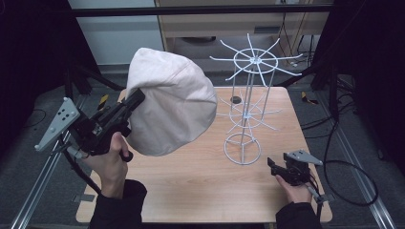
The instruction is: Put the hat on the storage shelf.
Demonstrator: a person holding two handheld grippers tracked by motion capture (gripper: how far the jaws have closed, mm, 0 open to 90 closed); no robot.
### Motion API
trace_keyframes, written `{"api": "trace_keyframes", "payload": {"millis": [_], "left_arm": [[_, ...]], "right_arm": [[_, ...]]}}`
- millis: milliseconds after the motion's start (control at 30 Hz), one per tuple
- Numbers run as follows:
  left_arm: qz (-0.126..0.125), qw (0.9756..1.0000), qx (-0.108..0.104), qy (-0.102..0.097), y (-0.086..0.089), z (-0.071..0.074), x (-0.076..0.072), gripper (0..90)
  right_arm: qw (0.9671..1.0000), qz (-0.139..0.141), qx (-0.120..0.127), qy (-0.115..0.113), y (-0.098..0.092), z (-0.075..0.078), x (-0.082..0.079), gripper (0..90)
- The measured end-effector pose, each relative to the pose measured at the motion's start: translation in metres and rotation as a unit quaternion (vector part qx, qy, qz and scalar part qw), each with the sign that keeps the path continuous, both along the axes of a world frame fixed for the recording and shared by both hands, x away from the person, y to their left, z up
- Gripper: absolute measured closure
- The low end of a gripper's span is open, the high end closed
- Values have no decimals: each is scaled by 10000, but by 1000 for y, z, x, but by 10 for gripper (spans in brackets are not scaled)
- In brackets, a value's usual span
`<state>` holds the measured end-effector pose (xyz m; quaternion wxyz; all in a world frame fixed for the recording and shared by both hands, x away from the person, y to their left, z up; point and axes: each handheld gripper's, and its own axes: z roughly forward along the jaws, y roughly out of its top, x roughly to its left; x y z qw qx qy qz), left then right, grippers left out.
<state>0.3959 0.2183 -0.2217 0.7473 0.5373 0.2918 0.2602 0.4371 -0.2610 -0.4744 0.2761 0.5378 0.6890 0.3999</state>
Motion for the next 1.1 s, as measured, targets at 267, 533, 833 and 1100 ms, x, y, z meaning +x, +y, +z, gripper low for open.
{"api": "trace_keyframes", "payload": {"millis": [267, 533, 833, 1100], "left_arm": [[-38, 9998, -134, -111, 1, 9, -3, 887], [-101, 9995, -170, -258, -2, 25, -9, 887], [-169, 9988, -238, -389, -11, 37, -11, 887], [-265, 9984, -247, -428, -26, 45, -7, 887]], "right_arm": [[10000, -10, 32, 27, 0, 0, 0, 340], [10000, -4, 45, 24, 0, 0, 0, 342], [10000, -1, 41, 23, 0, 0, 0, 343], [10000, 1, 59, 21, -1, -1, 0, 344]]}}
